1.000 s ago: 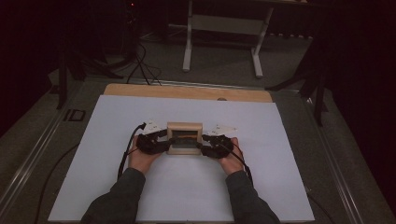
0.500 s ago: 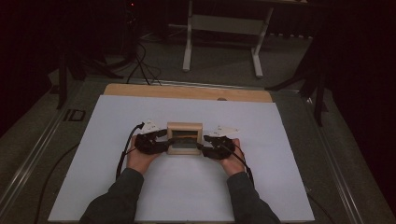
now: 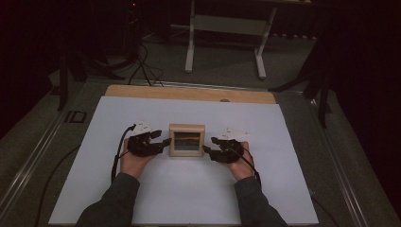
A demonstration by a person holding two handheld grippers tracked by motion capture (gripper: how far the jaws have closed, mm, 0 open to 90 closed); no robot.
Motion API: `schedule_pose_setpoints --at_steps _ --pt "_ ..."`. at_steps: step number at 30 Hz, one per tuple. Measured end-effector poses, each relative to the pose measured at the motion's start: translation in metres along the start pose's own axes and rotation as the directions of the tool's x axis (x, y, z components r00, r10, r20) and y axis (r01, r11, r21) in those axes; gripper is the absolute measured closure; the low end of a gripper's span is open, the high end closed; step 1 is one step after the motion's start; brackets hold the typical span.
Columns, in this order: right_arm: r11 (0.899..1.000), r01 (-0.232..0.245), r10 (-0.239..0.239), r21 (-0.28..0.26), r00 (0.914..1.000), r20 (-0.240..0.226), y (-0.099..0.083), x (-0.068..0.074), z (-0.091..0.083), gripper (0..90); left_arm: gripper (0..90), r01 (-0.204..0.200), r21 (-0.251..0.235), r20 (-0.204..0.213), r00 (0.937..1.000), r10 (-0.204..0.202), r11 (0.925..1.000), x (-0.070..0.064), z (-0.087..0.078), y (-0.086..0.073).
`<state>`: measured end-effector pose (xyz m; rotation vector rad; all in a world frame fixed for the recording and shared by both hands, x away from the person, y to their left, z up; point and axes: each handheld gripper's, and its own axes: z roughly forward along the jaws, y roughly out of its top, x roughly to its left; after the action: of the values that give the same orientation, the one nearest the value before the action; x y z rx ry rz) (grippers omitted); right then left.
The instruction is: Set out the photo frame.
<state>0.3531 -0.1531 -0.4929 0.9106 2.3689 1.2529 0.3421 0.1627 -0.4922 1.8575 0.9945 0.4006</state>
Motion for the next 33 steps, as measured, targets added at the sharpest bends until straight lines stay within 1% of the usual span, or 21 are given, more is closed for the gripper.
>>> schedule_pose_setpoints --at_steps 2,6,9,11,12,14,20,24,28,33 --pt "1.000 0.001 -0.001 0.003 1.0000 0.001 -0.001 0.000 -0.003 47.1 41.5 0.005 -0.003 -0.003 1.0000 -0.005 1.0000 0.001 -0.002 -0.001" --pt "1.000 0.007 -0.007 0.004 1.0000 0.003 -0.002 -0.001 -0.009 46.6 41.2 0.007 -0.011 -0.013 0.9999 -0.007 0.9999 0.005 -0.013 -0.004" --pt "1.000 0.008 -0.008 0.005 0.9999 0.006 -0.004 -0.002 -0.013 46.4 41.3 0.008 -0.007 -0.014 0.9999 -0.009 0.9999 0.007 -0.016 -0.005" --pt "1.000 0.010 -0.011 0.006 0.9999 0.008 -0.004 -0.003 -0.014 46.2 41.4 0.012 -0.007 -0.007 0.9999 -0.012 0.9999 0.009 -0.019 -0.007" --pt "1.000 0.009 -0.009 0.003 0.9999 0.013 -0.008 -0.005 -0.022 45.8 41.4 0.013 -0.006 -0.009 0.9999 -0.013 0.9999 0.011 -0.022 -0.008" --pt "1.000 0.004 -0.004 -0.001 0.9998 0.017 -0.010 -0.007 -0.027 45.7 41.5 0.018 -0.014 -0.015 0.9997 -0.018 0.9997 0.015 -0.029 -0.010" --pt "1.000 -0.012 0.013 -0.015 0.9987 0.049 -0.021 -0.018 -0.049 45.5 41.5 0.006 -0.018 -0.031 0.9995 -0.006 0.9998 0.020 -0.044 -0.016" --pt "1.000 -0.023 0.025 -0.021 0.9971 0.072 -0.030 -0.024 -0.064 45.5 41.5 0.005 -0.020 -0.040 0.9992 -0.006 0.9998 0.024 -0.053 -0.019" --pt "0.999 -0.040 0.042 -0.023 0.9953 0.088 -0.040 -0.029 -0.075 45.3 41.5 0.000 -0.031 -0.055 0.9985 -0.002 0.9995 0.025 -0.061 -0.021" --pt "0.998 -0.058 0.060 -0.023 0.9930 0.102 -0.050 -0.034 -0.086 44.9 41.5 -0.019 -0.025 -0.067 0.9976 0.017 0.9995 0.025 -0.067 -0.027"
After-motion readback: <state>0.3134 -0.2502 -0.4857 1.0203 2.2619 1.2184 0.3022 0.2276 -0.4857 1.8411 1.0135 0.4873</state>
